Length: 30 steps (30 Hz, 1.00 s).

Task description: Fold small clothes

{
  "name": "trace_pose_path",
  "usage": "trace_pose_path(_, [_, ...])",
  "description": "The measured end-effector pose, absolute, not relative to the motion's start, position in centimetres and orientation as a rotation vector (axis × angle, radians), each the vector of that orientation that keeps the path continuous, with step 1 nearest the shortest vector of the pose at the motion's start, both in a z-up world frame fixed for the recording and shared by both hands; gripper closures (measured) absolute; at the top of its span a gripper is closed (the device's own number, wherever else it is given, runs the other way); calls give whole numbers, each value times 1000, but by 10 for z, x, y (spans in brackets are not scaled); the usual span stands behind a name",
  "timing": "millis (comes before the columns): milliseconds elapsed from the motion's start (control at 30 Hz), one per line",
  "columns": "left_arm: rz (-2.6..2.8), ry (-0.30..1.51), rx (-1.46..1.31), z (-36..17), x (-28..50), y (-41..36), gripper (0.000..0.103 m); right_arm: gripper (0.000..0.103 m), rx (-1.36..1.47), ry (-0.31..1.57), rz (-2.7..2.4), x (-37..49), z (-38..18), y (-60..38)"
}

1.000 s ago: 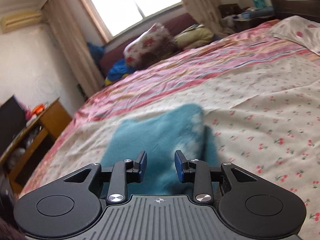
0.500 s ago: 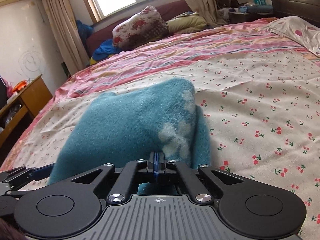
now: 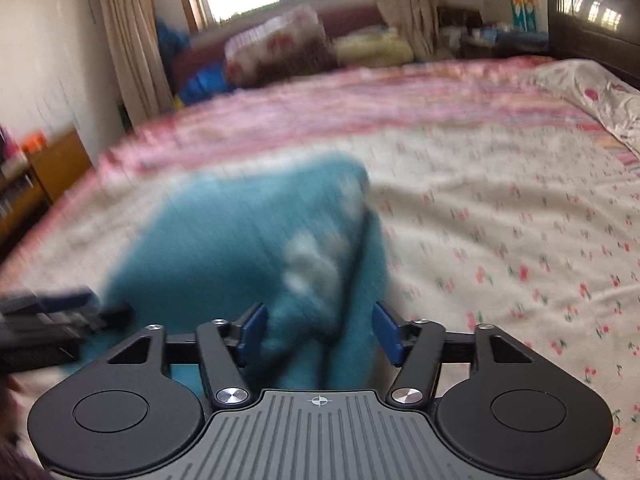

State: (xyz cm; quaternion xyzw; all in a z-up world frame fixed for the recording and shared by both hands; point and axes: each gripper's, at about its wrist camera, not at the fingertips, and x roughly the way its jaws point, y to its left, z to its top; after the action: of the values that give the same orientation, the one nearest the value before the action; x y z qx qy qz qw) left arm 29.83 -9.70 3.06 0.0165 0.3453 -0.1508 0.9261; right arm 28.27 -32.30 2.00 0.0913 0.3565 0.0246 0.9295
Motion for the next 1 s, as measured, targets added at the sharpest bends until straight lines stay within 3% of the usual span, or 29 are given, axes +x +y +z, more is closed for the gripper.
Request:
trace_pose_path(200, [-382, 713, -72, 33, 306, -74, 28, 27, 410, 755, 125, 286, 4, -361])
trace_pose_path(400, [-437, 788, -240, 5, 326, -73, 14, 26, 598, 788, 220, 300, -19, -370])
trace_pose_path(533, [-499, 851, -332, -7, 339, -78, 14, 25, 715, 779, 271, 308, -31, -370])
trace_pose_path(600, [-504, 850, -327, -5, 337, -80, 19, 28, 720, 777, 270, 309, -31, -368])
trace_pose_path(767, [-516, 851, -332, 9, 323, -74, 30, 50, 781, 789, 277, 298, -23, -372])
trace_pose_path(1000, [-581, 864, -340, 42, 242, -48, 32, 54, 756, 820, 365, 240, 12, -364])
